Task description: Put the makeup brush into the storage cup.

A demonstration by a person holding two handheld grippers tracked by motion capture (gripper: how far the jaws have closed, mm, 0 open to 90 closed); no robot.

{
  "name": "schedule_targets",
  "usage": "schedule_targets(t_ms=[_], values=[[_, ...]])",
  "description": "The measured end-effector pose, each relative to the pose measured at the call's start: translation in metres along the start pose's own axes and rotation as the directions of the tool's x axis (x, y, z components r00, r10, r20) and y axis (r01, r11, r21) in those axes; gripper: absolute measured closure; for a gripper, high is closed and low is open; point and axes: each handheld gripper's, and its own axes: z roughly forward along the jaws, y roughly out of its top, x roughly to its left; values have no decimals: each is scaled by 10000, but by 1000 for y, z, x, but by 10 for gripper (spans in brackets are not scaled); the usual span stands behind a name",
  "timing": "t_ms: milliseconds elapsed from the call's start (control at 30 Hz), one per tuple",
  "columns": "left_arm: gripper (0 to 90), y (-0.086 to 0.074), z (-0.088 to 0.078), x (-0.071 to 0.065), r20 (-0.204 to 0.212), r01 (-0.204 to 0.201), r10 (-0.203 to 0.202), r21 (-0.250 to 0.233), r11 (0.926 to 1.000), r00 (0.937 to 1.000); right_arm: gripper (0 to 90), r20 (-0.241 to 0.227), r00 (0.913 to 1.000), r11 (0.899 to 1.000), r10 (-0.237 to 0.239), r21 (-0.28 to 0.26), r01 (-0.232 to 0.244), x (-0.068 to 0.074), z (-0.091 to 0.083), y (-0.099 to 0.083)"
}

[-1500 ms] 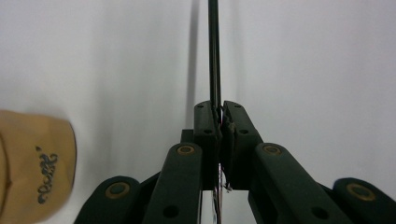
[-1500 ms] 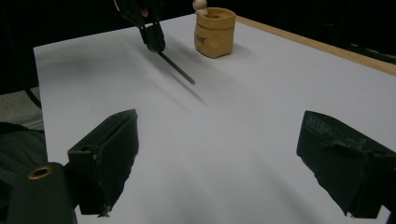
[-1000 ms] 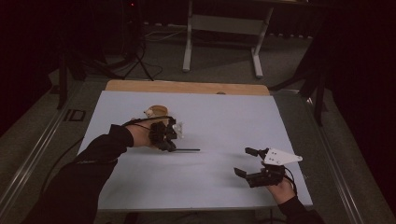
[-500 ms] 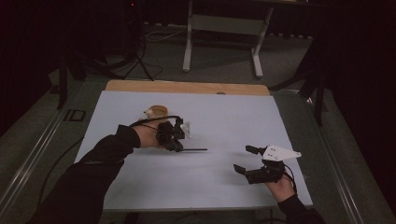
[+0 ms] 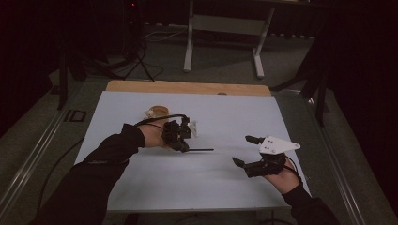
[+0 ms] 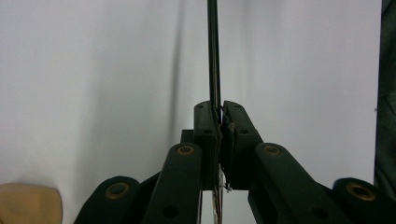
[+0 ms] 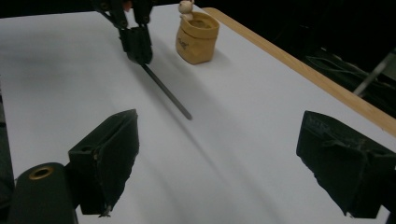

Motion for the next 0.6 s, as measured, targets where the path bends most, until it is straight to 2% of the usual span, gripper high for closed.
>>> schedule_targets(t_ms=[33,67,167,200,233,267,367,467,500,533,567,600], values=[[853,1,0,0,64,73,-73,-2,10000,10000,132,0,10000,10000,0,0,0,0,0,0],[853,3,-1,0,-55,-34,34,16,10000,10000,134,78,9997,9997,-238,43,238,2,2,3],[853,4,-1,0,-54,-50,51,64,10000,10000,135,111,9991,9991,-421,75,420,3,2,5],[853,5,0,0,41,99,-99,92,9999,9999,138,279,9958,9960,-877,190,872,6,5,8],[853,5,0,1,-40,34,-34,49,10000,10000,140,341,9930,9933,-1131,264,1122,7,7,9],[853,6,0,2,64,214,-215,91,9997,9997,149,416,9899,9905,-1352,322,1339,9,8,9],[852,7,2,2,84,295,-296,83,9995,9995,153,546,9839,9852,-1699,334,1683,14,12,10],[853,9,4,2,43,80,-81,145,9999,10000,194,513,9750,9747,-2163,683,2127,18,19,9],[853,10,5,3,142,264,-266,152,9995,9995,226,502,9702,9690,-2372,836,2326,20,22,9],[853,10,5,3,142,264,-266,152,9995,9995,226,502,9702,9690,-2372,836,2326,20,22,9],[853,11,5,3,120,231,-233,157,9996,9997,232,466,9587,9553,-2807,1103,2744,24,25,8],[852,12,5,4,177,425,-428,137,9990,9989,263,474,9440,9385,-3266,1343,3180,28,29,7]])
